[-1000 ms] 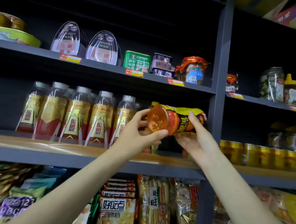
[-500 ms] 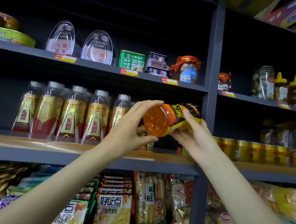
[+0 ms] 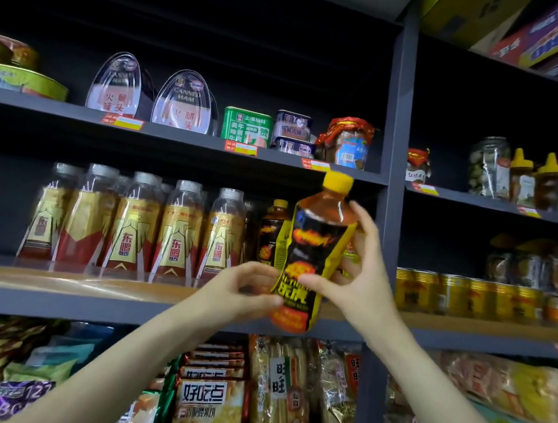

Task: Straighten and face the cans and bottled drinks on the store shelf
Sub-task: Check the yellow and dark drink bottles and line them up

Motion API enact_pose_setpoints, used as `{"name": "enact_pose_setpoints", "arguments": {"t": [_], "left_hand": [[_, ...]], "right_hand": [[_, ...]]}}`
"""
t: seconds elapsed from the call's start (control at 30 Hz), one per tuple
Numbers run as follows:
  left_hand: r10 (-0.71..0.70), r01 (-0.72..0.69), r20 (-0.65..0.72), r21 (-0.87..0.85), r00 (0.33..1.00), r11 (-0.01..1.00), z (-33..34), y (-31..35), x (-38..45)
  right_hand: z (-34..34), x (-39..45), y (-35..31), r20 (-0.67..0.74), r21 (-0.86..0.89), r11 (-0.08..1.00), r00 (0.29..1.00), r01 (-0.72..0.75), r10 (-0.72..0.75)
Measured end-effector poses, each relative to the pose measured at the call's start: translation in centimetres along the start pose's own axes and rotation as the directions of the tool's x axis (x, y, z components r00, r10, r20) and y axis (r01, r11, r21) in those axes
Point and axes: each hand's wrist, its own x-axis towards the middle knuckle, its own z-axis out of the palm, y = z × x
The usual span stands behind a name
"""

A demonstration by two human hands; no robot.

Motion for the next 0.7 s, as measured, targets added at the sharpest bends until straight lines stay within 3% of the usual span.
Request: {"name": "enact_pose_setpoints", "arguments": {"t": [0.13,0.3,0.47,0.57,0.63,0.7], "left_hand": [[0.011,-0.012,-0.028,-0.037,1.000,0.999,0.3,-0.9,0.2],[0.077,-0.077,0.012,0.041,0.997,0.996,0.4,-1.0,0.7],[0.085,-0.085,0.052,0.006,0.995,0.996,0.6,-1.5,0.8],[0.165,-0.150,-0.095,0.150,0.982,0.977,0.8,-1.7,0.9],[0.359,-0.191,-0.246,0.518,0.900,0.834,1.1,-2.1,1.2],[0.606,-0.197,-0.210,0.822,0.767,0.534,1.5,-2.6,1.2]], "right_hand": [[0.4,-0.8,0.7,0.022,-0.013,1.000,1.000,0.006,-0.006],[0.4,-0.6,0.9,0.005,0.006,1.000,1.000,0.002,-0.002],[0.2,-0.6,1.7,-0.035,0.168,0.981,0.994,-0.096,0.103],[0.4,-0.4,2.7,-0.048,0.295,0.931,0.969,-0.217,0.242],[1.0,-0.2,3.1,-0.033,0.365,0.882,0.942,-0.300,0.334],[1.5,0.0,3.3,0.006,0.502,0.784,0.908,-0.366,0.419]]}}
